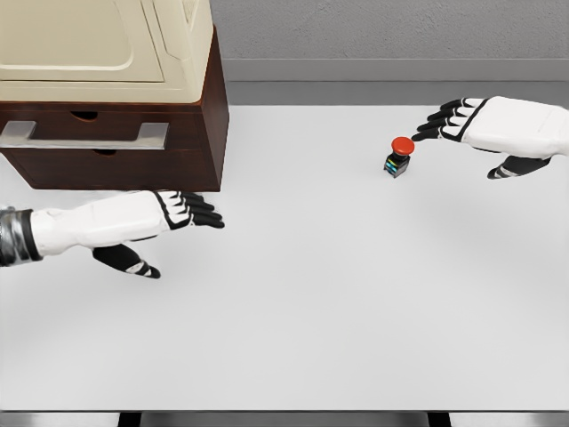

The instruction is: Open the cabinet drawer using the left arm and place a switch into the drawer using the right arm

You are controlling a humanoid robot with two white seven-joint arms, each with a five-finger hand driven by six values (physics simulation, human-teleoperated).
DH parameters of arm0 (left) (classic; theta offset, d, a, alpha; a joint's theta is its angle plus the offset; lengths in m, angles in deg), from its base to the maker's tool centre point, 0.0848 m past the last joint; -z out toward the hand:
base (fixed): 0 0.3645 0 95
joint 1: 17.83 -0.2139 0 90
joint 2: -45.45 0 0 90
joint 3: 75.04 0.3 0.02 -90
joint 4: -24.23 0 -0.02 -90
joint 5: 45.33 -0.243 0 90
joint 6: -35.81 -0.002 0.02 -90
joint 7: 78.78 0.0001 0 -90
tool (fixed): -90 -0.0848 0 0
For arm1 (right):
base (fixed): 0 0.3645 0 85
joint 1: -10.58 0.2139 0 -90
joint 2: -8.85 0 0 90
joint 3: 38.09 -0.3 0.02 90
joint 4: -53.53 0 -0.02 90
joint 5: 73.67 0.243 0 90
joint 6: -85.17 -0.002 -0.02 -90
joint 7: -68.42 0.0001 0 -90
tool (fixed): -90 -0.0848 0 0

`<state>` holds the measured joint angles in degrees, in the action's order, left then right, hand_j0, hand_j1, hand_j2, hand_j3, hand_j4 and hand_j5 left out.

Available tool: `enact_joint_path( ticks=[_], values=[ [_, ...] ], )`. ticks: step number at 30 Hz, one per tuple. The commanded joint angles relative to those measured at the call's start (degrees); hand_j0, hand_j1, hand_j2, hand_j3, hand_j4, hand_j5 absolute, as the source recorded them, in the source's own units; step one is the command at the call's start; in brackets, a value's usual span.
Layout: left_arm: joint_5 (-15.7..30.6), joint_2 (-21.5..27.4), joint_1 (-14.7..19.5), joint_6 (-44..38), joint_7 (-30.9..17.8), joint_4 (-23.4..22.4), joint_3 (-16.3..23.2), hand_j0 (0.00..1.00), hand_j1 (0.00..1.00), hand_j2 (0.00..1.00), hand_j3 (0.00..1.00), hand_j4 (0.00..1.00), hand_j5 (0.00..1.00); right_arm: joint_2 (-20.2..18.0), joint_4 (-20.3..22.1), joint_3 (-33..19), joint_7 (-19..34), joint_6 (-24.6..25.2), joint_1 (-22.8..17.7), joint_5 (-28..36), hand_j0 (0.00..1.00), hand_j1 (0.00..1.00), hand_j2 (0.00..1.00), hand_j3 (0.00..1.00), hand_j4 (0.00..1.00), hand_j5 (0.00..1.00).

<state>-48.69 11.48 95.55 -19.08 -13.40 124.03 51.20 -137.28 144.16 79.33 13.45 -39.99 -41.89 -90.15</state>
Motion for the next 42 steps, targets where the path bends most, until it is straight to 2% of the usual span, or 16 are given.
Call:
enact_joint_path(
  ticks=[1, 5, 8, 9, 11, 13, 15, 18, 20, 22, 24, 27, 29, 32, 36, 42],
  values=[
    [2.7, 2.1, 0.0, -0.1, -0.2, 1.3, 5.2, 1.00, 1.00, 1.00, 1.00, 1.00, 1.00, -0.1, 0.7, 0.0, 0.0, 0.2, 0.0, 0.2, 1.00, 1.00, 1.00, 1.00, 1.00, 1.00],
    [2.9, 6.2, 0.2, -0.1, -0.5, 1.3, 7.2, 1.00, 1.00, 1.00, 1.00, 1.00, 1.00, -0.6, 0.0, -0.7, 0.0, 0.2, 1.0, 0.6, 1.00, 1.00, 1.00, 1.00, 1.00, 1.00],
    [5.5, 9.7, 2.8, -0.1, 3.0, 1.3, 7.4, 0.94, 0.94, 0.94, 0.94, 0.94, 0.94, -1.5, -7.0, -3.3, 0.0, 0.2, 1.8, 0.9, 1.00, 1.00, 1.00, 1.00, 1.00, 1.00],
    [7.6, 12.3, 4.5, -0.1, 7.6, 1.3, 9.2, 0.96, 0.96, 0.96, 0.96, 0.96, 0.96, 0.0, -5.9, -3.2, 0.0, 0.2, 3.0, 2.5, 1.00, 1.00, 1.00, 1.00, 1.00, 1.00],
    [16.4, 18.7, 8.5, -0.1, 8.5, 1.3, 14.6, 1.00, 1.00, 1.00, 1.00, 1.00, 1.00, 0.7, -6.1, -1.2, 0.0, 0.2, 5.3, 3.5, 1.00, 1.00, 1.00, 1.00, 1.00, 1.00],
    [20.3, 22.5, 9.9, -0.1, 7.3, 1.3, 16.0, 1.00, 1.00, 1.00, 1.00, 1.00, 1.00, 3.3, -6.5, 6.7, 0.0, 0.2, 9.4, -4.0, 1.00, 1.00, 1.00, 1.00, 1.00, 1.00],
    [21.8, 21.3, 11.0, -0.1, 5.0, 1.3, 16.3, 1.00, 1.00, 1.00, 1.00, 1.00, 1.00, 7.2, -9.1, 7.3, 0.0, 0.2, 10.1, -8.1, 1.00, 1.00, 1.00, 1.00, 1.00, 1.00],
    [30.2, 20.9, 14.5, -0.1, -7.3, 1.3, 16.2, 0.99, 0.99, 0.99, 0.99, 0.99, 0.99, 9.6, -14.2, 12.7, 0.0, 0.2, 14.1, -8.3, 1.00, 1.00, 1.00, 1.00, 1.00, 1.00],
    [29.1, 21.0, 14.9, -0.1, -6.9, 1.3, 16.1, 0.75, 0.75, 0.75, 0.75, 0.75, 0.75, 10.2, -15.2, 12.9, 0.0, 0.2, 15.2, -8.3, 1.00, 1.00, 1.00, 1.00, 1.00, 1.00],
    [29.5, 21.1, 15.3, -5.4, -4.0, 1.3, 15.8, 0.79, 0.79, 0.79, 0.79, 0.79, 0.79, 10.9, -17.8, 15.9, 0.0, 0.2, 16.8, -8.3, 1.00, 1.00, 1.00, 1.00, 1.00, 1.00],
    [34.5, 20.3, 16.0, -9.0, -4.9, 1.2, 15.8, 0.91, 0.91, 0.91, 0.91, 0.91, 0.91, 11.4, -18.9, 16.5, 0.0, 0.2, 17.2, -8.3, 1.00, 1.00, 1.00, 1.00, 1.00, 1.00],
    [35.1, 20.0, 19.2, -15.4, -5.5, 1.1, 15.8, 1.00, 1.00, 1.00, 1.00, 1.00, 1.00, 11.8, -20.1, 18.9, 0.0, 0.2, 18.7, -8.3, 1.00, 1.00, 1.00, 1.00, 1.00, 1.00],
    [34.7, 17.2, 22.0, -26.4, -7.9, 1.2, 15.8, 1.00, 1.00, 1.00, 1.00, 1.00, 1.00, 11.9, -20.7, 19.7, 0.0, 0.2, 19.5, -8.3, 1.00, 1.00, 1.00, 1.00, 1.00, 1.00],
    [35.3, 17.3, 22.8, -30.7, -3.1, 0.7, 15.8, 1.00, 1.00, 1.00, 1.00, 1.00, 1.00, 13.7, -22.1, 20.0, 0.0, 0.2, 20.0, -8.3, 1.00, 1.00, 1.00, 1.00, 1.00, 1.00],
    [34.5, 17.2, 25.7, -36.8, -3.1, 0.5, 15.8, 1.00, 1.00, 1.00, 1.00, 1.00, 1.00, 16.8, -28.1, 25.8, 0.0, 0.2, 24.0, -8.4, 1.00, 1.00, 1.00, 1.00, 1.00, 1.00],
    [32.4, 15.9, 25.8, -41.8, -3.0, -1.2, 15.8, 1.00, 1.00, 1.00, 1.00, 1.00, 1.00, 19.1, -33.2, 28.0, 0.0, 0.2, 25.0, -8.7, 1.00, 1.00, 1.00, 1.00, 1.00, 1.00]
  ],
)
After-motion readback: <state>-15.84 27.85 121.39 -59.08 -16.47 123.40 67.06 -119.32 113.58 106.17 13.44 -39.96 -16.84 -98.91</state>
